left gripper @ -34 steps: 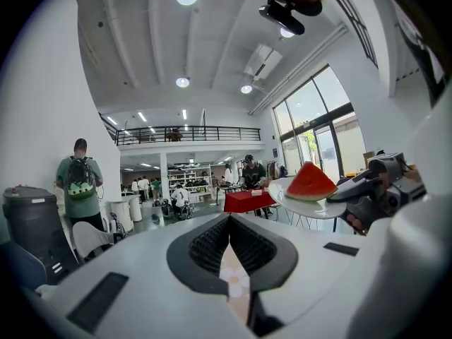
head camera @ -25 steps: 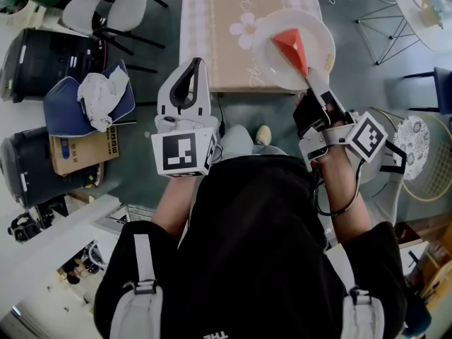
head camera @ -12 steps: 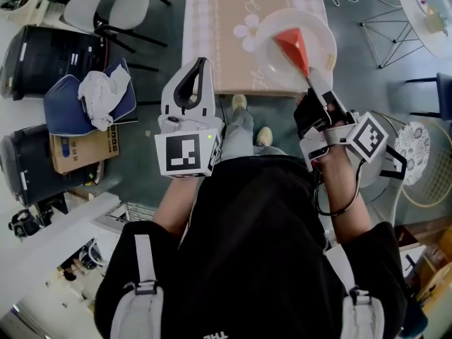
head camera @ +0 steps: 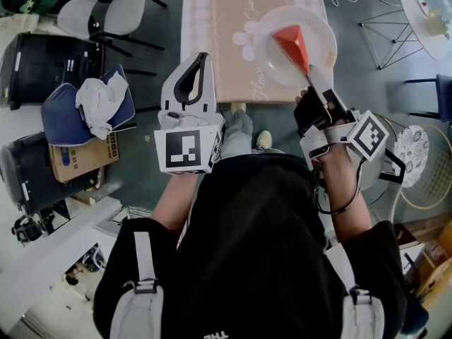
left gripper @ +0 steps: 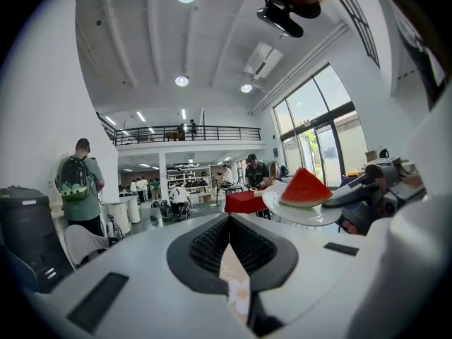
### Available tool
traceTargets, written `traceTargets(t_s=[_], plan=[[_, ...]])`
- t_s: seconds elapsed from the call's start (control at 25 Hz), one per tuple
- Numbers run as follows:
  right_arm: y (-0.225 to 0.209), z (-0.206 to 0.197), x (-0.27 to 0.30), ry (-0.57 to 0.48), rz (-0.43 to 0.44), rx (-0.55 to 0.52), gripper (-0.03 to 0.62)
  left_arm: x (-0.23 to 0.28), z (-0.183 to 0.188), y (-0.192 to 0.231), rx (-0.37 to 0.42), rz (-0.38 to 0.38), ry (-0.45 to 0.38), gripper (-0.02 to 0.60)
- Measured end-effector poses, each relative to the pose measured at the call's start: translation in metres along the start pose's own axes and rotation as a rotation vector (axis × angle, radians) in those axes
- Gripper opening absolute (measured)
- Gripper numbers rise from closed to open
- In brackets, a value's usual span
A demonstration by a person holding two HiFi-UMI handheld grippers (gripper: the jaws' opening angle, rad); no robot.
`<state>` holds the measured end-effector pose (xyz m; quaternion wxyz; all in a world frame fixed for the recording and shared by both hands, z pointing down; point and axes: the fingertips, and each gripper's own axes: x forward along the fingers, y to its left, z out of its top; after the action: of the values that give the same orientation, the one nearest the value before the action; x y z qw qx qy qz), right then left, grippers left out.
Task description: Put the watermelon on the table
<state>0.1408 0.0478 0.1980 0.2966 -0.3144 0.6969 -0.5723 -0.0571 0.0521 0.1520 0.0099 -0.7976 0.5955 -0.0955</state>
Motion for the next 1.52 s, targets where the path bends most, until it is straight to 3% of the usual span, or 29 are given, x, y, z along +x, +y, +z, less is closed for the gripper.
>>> traceTargets(t_s=[0.68, 1.16, 1.52], plan=[[-0.014, 0.032, 0.089, -0.034, -0.044, 0.003, 0.034, 0.096, -0.007, 0.048, -0.042, -0.079, 0.018, 0.012], [-0.011, 0.036, 0.094, -0.09, -0.053, -0.01, 0.034, 0.115, -0.003, 0.053, -0.029, -0.141, 0.005, 0.012], [-0.015, 0.038, 0.131, -0.137, -0.076, -0.012, 0.035, 0.148, -0.007, 0.086, -0.051, -0.184, -0.004, 0.012]])
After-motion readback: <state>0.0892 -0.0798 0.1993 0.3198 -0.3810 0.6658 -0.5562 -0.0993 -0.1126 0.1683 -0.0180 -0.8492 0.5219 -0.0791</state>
